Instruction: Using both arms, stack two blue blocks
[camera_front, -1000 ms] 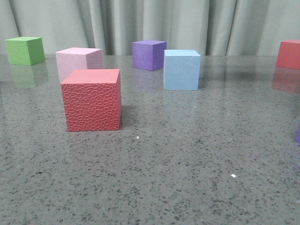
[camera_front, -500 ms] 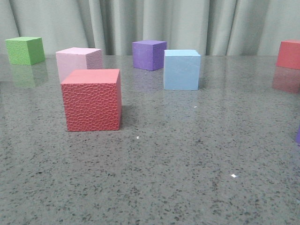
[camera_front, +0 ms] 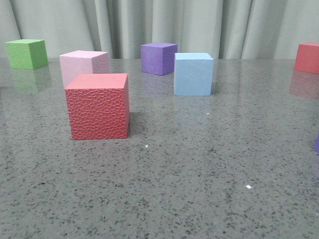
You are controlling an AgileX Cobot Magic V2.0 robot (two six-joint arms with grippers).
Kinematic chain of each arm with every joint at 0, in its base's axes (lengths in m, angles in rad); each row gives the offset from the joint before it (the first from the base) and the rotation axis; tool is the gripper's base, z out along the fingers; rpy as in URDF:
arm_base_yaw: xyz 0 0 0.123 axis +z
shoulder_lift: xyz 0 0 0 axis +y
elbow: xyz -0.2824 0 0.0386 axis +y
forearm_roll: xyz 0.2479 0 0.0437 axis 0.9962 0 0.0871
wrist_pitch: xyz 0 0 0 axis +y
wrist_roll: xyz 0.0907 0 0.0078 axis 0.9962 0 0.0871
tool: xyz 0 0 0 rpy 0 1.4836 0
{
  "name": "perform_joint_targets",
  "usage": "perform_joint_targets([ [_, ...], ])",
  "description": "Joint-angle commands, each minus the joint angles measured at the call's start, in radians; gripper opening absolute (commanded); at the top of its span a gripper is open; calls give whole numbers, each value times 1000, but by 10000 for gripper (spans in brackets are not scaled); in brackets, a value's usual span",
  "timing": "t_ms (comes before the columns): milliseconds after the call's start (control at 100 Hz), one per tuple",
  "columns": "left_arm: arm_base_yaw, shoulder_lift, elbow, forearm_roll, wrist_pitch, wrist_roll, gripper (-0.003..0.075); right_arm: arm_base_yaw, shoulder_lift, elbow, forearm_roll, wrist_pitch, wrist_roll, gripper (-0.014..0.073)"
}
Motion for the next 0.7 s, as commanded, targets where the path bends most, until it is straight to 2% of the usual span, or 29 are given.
perform_joint_targets([
  [0,0,7,-33,1,-61,2,690,-8,-64,20,-31,-76,-9,609],
  [690,0,11,-46,-9,-98,2,690,-8,-113,42,-31,-89,-9,609],
])
